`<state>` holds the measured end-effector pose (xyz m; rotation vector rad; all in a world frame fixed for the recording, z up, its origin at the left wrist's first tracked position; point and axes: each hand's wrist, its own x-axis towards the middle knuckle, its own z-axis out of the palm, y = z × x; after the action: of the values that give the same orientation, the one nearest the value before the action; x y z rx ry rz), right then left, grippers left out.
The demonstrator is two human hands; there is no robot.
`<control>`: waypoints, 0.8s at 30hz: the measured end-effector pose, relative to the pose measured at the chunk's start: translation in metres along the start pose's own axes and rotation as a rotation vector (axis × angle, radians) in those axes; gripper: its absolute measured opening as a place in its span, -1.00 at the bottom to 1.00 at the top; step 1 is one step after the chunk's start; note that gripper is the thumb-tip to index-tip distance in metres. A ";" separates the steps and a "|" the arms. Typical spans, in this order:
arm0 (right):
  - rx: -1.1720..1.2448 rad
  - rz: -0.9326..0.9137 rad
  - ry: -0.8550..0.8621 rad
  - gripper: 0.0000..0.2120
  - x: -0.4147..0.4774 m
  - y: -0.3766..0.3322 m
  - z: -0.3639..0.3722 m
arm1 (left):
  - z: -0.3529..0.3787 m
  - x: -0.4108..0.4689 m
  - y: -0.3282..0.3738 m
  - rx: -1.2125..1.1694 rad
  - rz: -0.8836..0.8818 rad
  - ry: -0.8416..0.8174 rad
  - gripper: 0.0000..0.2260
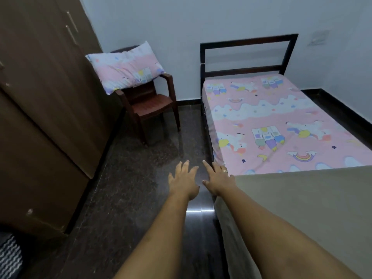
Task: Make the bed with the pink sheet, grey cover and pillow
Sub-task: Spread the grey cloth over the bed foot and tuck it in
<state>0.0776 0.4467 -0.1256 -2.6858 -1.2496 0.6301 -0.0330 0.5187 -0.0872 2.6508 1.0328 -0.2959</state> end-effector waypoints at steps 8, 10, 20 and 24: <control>0.081 0.238 0.082 -0.35 0.127 -0.009 -0.023 | -0.035 0.148 -0.048 0.118 0.216 -0.086 -0.40; 0.147 0.283 0.088 -0.35 0.151 -0.016 -0.024 | -0.045 0.182 -0.058 0.166 0.258 -0.115 -0.40; 0.245 0.618 0.021 -0.35 0.247 0.046 -0.025 | -0.043 0.343 -0.006 0.286 0.594 -0.236 -0.42; 0.287 0.691 -0.003 -0.35 0.303 0.080 -0.037 | -0.037 0.410 0.026 0.347 0.691 -0.293 -0.44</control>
<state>0.3233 0.6256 -0.2115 -2.8128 -0.1637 0.8004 0.2844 0.7698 -0.1660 2.9364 -0.0549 -0.7202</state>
